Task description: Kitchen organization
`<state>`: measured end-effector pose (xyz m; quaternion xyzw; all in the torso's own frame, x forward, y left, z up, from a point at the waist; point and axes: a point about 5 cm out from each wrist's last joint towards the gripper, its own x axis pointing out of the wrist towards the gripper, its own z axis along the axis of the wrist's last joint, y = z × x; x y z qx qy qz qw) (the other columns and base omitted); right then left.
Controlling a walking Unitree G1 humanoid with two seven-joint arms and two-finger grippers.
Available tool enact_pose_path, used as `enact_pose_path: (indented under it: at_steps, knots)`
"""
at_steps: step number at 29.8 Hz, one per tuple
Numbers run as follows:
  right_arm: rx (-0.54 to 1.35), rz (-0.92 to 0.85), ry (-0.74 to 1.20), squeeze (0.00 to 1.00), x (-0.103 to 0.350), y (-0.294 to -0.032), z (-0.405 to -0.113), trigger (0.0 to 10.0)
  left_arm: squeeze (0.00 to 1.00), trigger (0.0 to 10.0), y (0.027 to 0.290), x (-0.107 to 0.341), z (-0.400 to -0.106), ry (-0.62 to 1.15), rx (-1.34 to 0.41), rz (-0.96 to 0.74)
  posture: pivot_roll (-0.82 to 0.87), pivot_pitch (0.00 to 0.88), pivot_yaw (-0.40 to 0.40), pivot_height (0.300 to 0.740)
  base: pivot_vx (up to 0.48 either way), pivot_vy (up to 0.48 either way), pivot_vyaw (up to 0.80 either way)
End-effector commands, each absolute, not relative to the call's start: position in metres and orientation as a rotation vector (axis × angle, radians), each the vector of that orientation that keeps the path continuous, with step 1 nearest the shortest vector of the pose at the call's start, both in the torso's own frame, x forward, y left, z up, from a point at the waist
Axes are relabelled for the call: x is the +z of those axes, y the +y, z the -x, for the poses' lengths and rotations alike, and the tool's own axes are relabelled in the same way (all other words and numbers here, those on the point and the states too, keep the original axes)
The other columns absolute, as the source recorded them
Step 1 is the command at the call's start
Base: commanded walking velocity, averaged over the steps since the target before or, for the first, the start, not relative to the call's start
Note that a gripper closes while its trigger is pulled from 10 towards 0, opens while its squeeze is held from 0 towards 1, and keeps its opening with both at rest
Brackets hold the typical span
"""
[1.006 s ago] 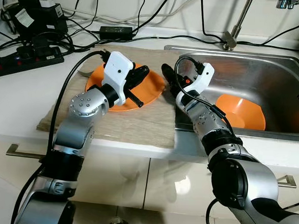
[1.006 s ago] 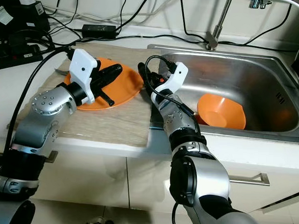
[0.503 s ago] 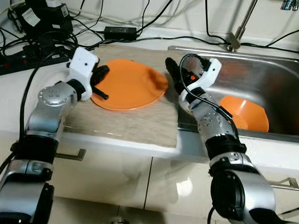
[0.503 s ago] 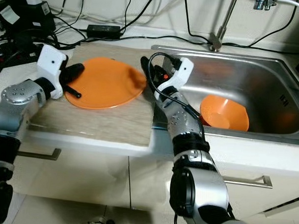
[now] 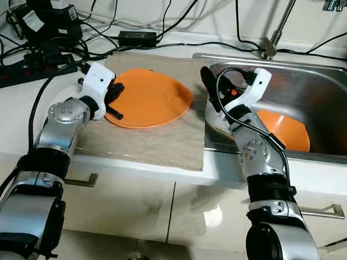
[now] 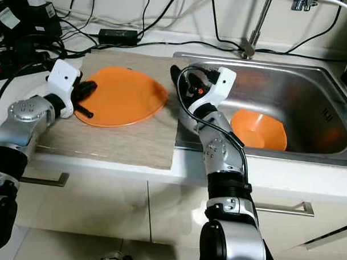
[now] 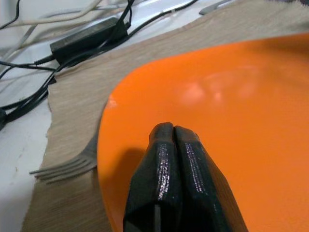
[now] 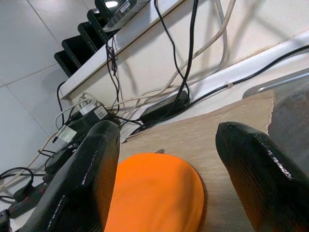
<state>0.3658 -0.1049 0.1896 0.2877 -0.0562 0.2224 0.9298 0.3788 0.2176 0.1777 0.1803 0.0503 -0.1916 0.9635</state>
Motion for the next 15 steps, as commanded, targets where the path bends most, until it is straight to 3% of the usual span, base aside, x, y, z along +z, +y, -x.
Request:
enact_pose_path:
  at_steps: [1,15]
  knots:
    - [0.457,-0.582,-0.100,0.00,0.187,-0.105,-0.364,10.0,0.00,10.0,0.222,0.189,-0.382,0.080,-0.380,-0.395,0.03,0.002,0.002,0.740,0.000,0.000,0.00]
    - [0.445,-0.572,-0.062,0.00,0.182,-0.106,-0.357,10.0,0.00,10.0,0.231,0.185,-0.375,0.067,-0.374,-0.414,0.04,0.012,-0.010,0.740,0.000,0.000,0.00]
